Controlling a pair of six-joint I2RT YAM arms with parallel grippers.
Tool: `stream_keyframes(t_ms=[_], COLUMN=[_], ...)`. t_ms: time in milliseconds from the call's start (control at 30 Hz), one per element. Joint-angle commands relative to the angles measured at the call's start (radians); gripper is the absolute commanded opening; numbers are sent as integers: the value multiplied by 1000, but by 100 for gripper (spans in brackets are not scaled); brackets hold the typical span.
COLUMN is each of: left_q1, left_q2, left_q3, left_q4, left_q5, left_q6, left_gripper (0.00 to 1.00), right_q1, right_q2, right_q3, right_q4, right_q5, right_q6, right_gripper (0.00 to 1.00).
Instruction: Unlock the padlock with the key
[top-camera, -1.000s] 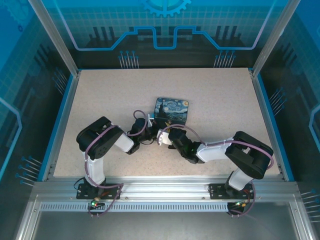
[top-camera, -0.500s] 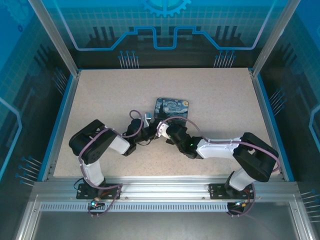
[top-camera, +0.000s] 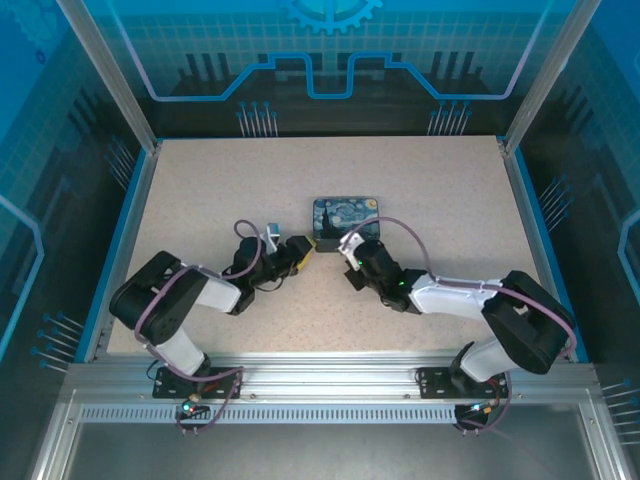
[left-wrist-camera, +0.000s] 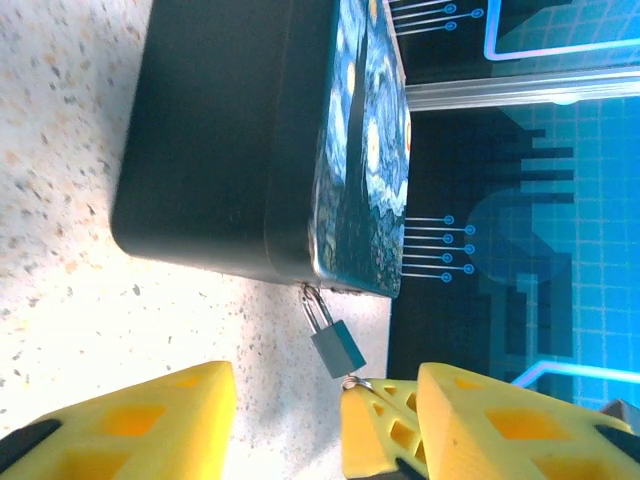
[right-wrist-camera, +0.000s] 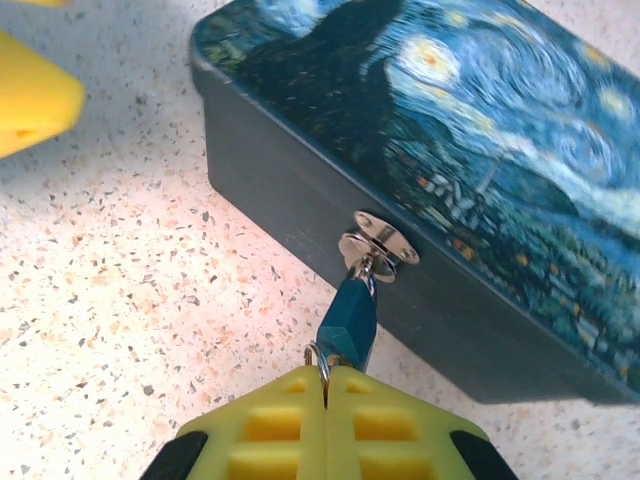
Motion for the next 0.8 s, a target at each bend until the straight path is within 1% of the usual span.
stream_keyframes(t_ms=[0, 167, 300, 433, 567, 767], left_q1=[32, 54, 55, 56, 56, 56], left_q2=[-61, -110, -81, 5, 109, 157], left_q3=[28, 159, 289, 387, 464, 481], left_q4=[-129, -367, -549, -617, -639, -696], left_q5=[13, 20, 15, 45, 99, 57], left_q6=[93, 243, 375, 432, 442, 492], left_gripper=[56, 66, 71, 72, 72, 70], right_q1=[-73, -180, -228, -281, -310, -345], right_q2=[-42, -39, 8, 68, 101, 126], right_q3=[-93, -191, -217, -244, -238, -233], right_q4=[154, 311, 368, 464, 467, 461], right_q5=[-227, -400, -486, -564, -597, -632], right_q6=[210, 376, 461, 572, 641, 717], right_gripper=[0, 0, 0, 0, 0, 0])
